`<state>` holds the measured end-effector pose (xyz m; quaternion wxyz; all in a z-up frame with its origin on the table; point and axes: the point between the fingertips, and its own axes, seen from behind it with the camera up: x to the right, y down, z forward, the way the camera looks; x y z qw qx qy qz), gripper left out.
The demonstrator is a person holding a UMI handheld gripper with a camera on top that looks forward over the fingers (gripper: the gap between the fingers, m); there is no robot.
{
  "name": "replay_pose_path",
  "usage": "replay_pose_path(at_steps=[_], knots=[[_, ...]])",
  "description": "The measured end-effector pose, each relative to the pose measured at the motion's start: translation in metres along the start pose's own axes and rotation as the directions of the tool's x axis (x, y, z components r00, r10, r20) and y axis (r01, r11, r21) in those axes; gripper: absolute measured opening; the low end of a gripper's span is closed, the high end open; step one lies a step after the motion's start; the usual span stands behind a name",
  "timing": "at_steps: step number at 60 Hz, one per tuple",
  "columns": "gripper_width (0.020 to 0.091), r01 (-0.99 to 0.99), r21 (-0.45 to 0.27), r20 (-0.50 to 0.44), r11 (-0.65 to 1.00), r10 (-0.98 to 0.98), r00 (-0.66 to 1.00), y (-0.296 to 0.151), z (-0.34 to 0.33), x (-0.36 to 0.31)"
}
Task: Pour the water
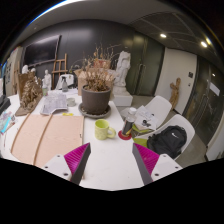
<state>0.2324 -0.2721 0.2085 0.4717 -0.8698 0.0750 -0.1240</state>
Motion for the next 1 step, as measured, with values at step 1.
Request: replay_pose_path(at_steps=[1], knots=[[0.0857,0.002,-0.005,-0.003,1.0,-0.002,1.0,0.0015,-0.0011,-0.001]])
